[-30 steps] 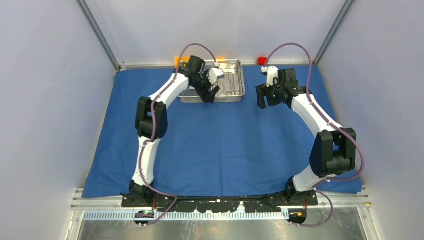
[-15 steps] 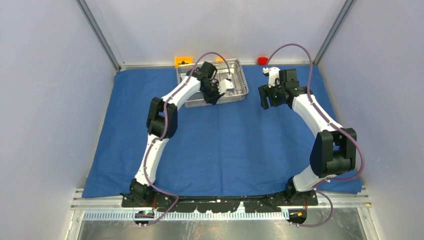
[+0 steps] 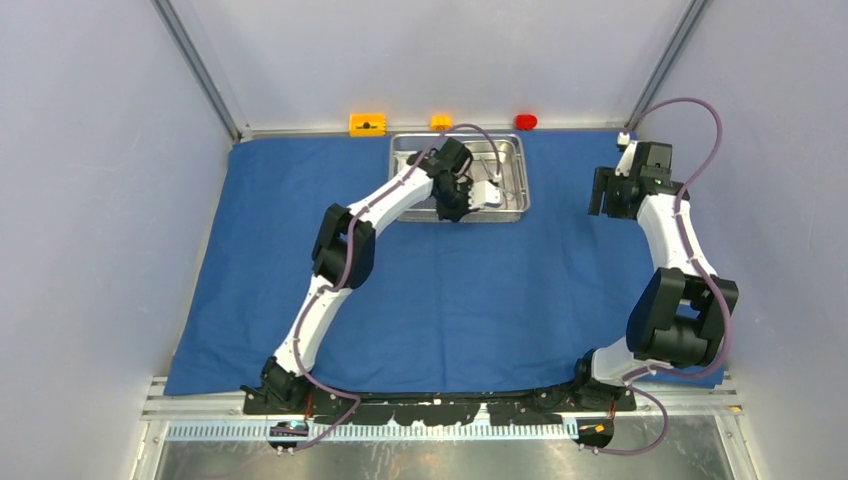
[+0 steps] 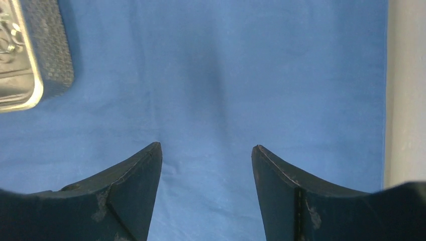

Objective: Open and lay out the surgical kit
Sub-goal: Move the container from the surgical kit.

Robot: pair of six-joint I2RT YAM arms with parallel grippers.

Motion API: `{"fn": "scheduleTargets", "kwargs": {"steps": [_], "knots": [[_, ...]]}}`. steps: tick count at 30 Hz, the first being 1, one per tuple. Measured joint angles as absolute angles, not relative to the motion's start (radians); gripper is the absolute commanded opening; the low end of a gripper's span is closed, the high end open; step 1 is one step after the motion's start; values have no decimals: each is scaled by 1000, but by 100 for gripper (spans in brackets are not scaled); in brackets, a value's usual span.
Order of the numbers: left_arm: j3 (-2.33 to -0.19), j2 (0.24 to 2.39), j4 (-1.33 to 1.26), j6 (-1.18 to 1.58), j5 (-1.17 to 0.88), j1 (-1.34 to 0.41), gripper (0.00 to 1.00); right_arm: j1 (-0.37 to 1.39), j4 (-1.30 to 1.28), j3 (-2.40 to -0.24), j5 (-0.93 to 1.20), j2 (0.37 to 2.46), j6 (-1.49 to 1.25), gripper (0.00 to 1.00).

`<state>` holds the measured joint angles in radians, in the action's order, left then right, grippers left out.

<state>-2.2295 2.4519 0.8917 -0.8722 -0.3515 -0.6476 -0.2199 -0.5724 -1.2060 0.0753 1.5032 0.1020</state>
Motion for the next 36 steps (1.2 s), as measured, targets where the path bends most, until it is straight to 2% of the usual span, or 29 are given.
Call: {"fn": "scheduleTargets", "kwargs": {"steps": [9, 24, 36], "knots": [[-2500, 2607, 942, -867, -359, -754, 0, -223, -614, -1206, 75, 1466, 76, 70], [-2538, 2635, 875, -614, -244, -887, 0, -231, -623, -1193, 65, 1443, 77, 70], [-2546, 2643, 857, -611, -245, -902, 0, -240, -623, -1176, 65, 1442, 76, 69]]}}
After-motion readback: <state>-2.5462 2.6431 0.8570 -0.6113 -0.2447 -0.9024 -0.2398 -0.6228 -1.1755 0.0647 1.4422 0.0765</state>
